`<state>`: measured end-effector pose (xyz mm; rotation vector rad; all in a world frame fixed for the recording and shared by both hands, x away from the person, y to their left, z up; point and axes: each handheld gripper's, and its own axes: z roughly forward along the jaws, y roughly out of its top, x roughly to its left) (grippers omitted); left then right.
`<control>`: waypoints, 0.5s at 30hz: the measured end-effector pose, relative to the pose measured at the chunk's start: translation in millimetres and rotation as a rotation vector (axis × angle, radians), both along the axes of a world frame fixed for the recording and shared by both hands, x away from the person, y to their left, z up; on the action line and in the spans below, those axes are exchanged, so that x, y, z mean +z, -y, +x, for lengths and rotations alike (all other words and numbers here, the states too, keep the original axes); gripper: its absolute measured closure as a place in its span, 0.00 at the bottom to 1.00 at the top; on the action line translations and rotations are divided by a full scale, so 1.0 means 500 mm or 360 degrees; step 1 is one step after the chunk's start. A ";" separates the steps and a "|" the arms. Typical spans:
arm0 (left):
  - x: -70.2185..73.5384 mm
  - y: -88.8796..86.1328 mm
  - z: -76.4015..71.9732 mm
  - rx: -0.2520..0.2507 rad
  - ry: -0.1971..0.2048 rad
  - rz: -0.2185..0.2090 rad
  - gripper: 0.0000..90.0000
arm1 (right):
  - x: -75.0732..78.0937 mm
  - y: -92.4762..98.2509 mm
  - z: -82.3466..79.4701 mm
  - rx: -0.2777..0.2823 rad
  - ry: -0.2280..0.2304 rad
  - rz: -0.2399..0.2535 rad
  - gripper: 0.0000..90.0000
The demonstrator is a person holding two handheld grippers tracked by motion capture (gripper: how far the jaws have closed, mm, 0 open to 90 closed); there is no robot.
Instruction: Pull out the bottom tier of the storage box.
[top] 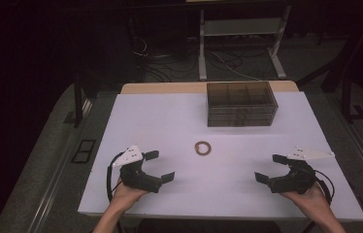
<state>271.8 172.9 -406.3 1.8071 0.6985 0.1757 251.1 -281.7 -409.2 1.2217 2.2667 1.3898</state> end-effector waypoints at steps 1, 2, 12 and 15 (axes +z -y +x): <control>0.000 0.000 0.000 0.0001 0.0000 0.0000 0.00 | 0.000 0.000 0.001 -0.0004 -0.0003 -0.0004 0.00; 0.000 0.000 0.000 0.0001 -0.0001 -0.0002 0.00 | 0.000 0.000 0.001 0.0000 -0.0005 -0.0007 0.00; -0.002 0.000 0.001 0.0000 -0.0011 0.0004 0.00 | -0.001 -0.004 0.002 0.0015 -0.0015 -0.0002 0.00; -0.003 0.000 0.001 0.0001 -0.0013 0.0005 0.00 | 0.000 -0.005 0.002 0.0018 -0.0016 -0.0003 0.00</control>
